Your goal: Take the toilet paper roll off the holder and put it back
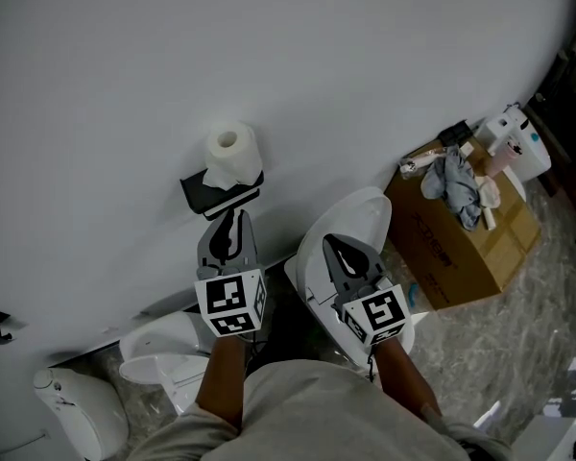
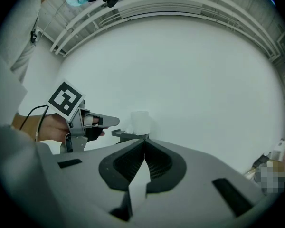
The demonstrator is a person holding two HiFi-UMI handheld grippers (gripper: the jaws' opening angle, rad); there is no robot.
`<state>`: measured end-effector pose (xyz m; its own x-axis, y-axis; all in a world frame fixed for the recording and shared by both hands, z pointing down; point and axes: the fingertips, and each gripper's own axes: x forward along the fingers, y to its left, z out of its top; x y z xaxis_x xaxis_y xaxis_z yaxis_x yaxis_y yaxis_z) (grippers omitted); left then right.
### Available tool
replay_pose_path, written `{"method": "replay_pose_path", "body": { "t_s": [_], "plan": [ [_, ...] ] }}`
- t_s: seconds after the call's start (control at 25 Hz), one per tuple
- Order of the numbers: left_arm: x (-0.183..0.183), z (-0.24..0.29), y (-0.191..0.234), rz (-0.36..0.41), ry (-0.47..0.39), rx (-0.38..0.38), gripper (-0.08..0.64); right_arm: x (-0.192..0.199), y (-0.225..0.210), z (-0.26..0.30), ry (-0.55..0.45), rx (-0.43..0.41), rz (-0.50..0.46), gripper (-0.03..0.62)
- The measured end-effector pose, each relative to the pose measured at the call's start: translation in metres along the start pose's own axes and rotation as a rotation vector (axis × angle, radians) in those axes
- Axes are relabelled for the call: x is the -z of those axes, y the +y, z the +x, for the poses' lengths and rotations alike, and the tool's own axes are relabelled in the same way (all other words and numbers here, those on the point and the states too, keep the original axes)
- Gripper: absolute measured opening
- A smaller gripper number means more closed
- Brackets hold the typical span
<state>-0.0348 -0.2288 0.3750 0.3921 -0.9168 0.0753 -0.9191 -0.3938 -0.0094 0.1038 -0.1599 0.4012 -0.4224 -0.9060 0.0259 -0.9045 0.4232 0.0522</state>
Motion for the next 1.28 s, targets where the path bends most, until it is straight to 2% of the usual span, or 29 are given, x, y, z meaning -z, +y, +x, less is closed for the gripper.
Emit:
{"method": "replay_pose_path", "body": {
  "t_s": [0.32,0.64,0.88,1.28],
  "plan": [
    [0.008,0.021,0.017,-0.035,0.032,-0.034,0.069,0.004,-0.002,0.020,0.025,-0.027,-0.020,0.005],
    [0.004,0.045,0.022,-0.043,0.058,-0.029,0.143,0.001,-0.012,0.035,0.038,-0.032,-0.033,0.005],
    [0.004,0.063,0.028,-0.059,0.083,-0.042,0.227,0.000,-0.022,0.044,0.045,-0.023,-0.028,0.005],
    [0.006,0.092,0.030,-0.063,0.143,-0.002,0.309,0.004,-0.035,0.066,0.053,-0.013,-0.009,0.005]
  ]
}}
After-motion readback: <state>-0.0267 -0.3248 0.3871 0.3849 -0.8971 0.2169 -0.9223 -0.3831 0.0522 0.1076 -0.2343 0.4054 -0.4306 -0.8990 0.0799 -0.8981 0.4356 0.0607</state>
